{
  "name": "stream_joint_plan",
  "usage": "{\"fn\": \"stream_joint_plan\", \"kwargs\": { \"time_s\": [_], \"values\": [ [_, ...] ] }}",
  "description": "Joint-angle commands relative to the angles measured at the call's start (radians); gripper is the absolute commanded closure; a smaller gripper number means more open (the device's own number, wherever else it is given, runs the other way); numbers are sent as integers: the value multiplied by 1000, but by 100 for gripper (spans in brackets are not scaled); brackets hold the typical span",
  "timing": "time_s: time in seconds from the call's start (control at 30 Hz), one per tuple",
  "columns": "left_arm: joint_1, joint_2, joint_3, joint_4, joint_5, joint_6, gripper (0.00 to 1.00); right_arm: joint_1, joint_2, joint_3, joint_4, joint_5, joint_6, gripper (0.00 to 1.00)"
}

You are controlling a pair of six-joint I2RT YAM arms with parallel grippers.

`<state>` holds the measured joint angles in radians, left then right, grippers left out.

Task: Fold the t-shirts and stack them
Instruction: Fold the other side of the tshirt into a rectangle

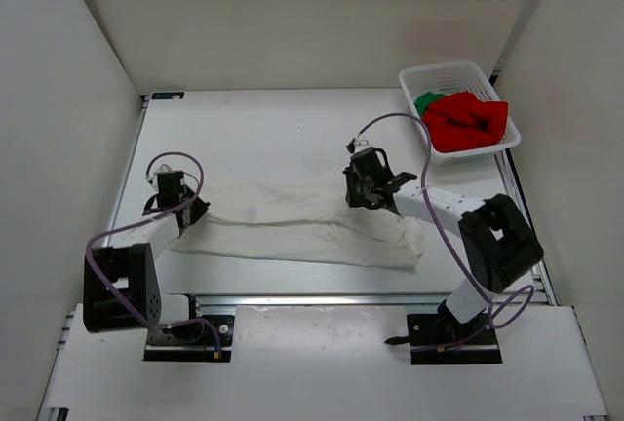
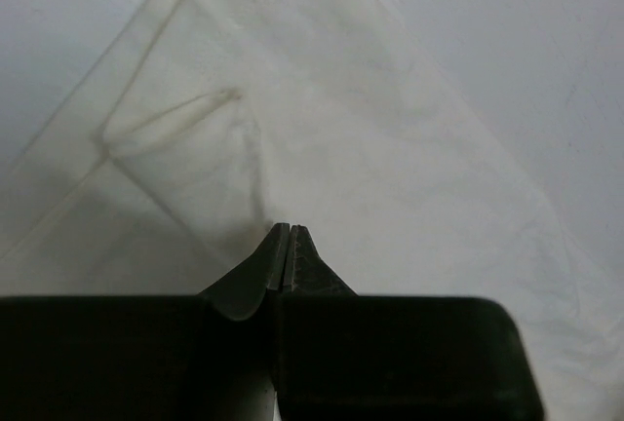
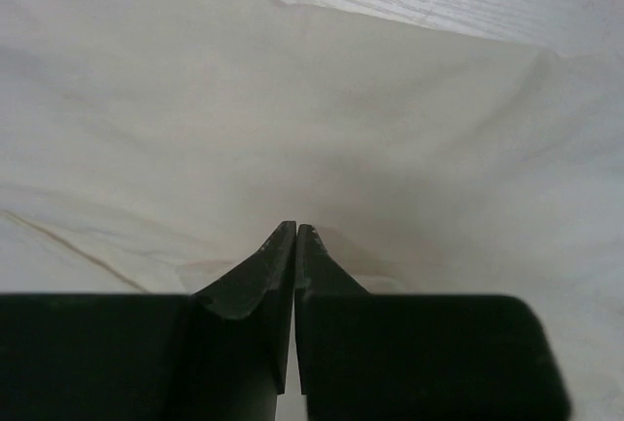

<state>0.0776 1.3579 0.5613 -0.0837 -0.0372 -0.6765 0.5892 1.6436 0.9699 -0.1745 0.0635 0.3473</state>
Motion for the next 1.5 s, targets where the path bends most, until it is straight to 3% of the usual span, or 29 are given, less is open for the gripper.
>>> {"fn": "stream_joint_plan", "kwargs": {
  "time_s": [0.0,0.27,0.37,0.5,0.6,0.73,0.77,0.8,1.07,1.37,1.47],
  "values": [
    [68,-104,-53,-42,29,20,100,6,-109,-63,59,-4,48,99],
    [137,-281,-130,-172,129,77,100,29,-206,-152,46,5,55,100],
    [168,-384,-133,-173,85,107,95,44,-251,-207,96,-8,67,100],
    [96,-281,-45,-114,40,45,91,55,-223,-189,70,-10,55,100],
    [22,-145,52,-73,-110,55,85,61,-223,-197,79,-7,59,100],
    [51,55,196,-108,-124,75,84,70,-215,-200,99,-19,61,100],
    [63,67,206,-108,-115,84,82,76,-220,-206,105,-21,64,100],
    [88,128,265,-120,-153,121,71,66,-217,-227,125,-45,59,100],
    [67,167,262,-125,-159,167,66,69,-189,-223,150,-57,59,100],
    [51,184,258,-139,-164,172,74,73,-197,-243,164,-54,61,100],
    [53,172,244,-136,-162,172,72,72,-205,-241,167,-56,64,100]
  ]
}}
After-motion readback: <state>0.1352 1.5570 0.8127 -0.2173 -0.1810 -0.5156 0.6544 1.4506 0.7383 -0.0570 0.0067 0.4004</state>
